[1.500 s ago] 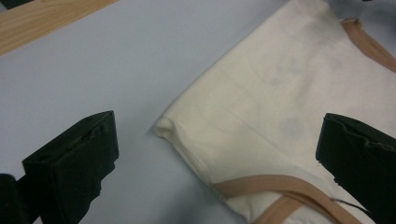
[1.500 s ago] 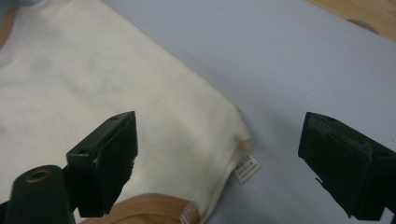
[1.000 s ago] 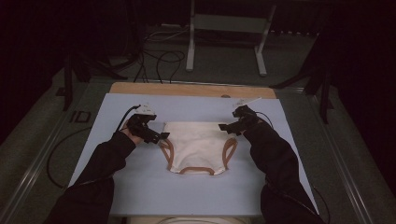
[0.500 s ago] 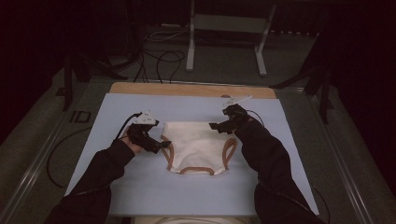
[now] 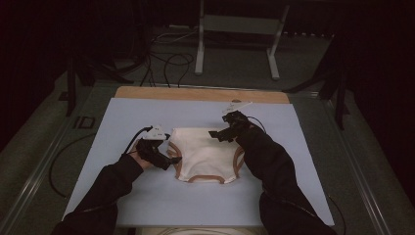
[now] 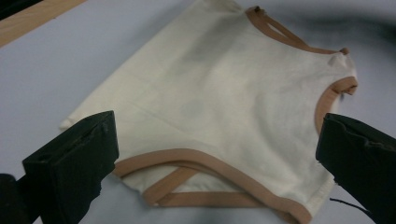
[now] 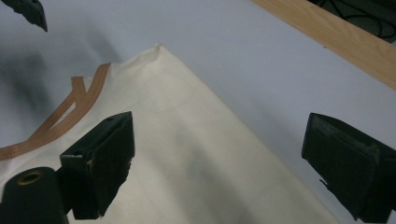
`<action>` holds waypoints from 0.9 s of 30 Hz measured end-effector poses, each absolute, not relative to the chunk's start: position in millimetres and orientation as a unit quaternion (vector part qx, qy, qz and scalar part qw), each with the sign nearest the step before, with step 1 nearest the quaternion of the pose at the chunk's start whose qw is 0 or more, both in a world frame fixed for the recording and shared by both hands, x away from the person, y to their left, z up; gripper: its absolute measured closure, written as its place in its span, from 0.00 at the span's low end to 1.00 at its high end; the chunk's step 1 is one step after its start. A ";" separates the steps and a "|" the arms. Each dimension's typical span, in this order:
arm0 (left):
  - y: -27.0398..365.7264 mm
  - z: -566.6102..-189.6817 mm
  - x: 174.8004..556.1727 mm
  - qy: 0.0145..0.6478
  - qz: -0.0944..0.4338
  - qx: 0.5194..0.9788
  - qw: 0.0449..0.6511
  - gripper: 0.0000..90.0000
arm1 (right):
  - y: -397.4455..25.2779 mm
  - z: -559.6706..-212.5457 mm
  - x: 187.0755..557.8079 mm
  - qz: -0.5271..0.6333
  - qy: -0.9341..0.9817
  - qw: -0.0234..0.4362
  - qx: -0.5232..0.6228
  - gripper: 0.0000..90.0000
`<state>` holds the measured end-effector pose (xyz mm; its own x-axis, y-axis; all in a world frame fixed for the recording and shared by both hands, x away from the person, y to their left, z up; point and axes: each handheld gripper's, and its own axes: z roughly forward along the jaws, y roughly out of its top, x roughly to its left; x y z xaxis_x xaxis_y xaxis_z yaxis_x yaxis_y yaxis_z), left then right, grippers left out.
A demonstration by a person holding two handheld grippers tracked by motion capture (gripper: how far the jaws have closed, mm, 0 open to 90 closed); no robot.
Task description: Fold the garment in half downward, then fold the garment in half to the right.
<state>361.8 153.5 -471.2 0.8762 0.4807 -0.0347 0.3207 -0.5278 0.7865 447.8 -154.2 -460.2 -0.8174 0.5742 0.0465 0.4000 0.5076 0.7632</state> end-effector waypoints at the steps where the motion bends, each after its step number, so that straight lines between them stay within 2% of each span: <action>1: 153.2 -471.5 359.2 0.228 0.096 0.870 0.427 0.00 | -152.3 -461.1 447.9 0.408 0.862 0.105 0.282 0.11; 12: 146.6 -480.7 339.9 0.212 0.081 0.884 0.410 0.00 | -133.2 -462.4 451.9 0.413 0.865 0.095 0.269 0.11; 21: 137.1 -496.6 328.6 0.166 0.063 0.905 0.386 0.00 | -113.8 -467.4 453.8 0.412 0.870 0.081 0.260 0.11; 27: 133.0 -505.3 325.9 0.139 0.057 0.915 0.374 0.11 | -100.8 -471.1 454.1 0.411 0.874 0.075 0.249 0.11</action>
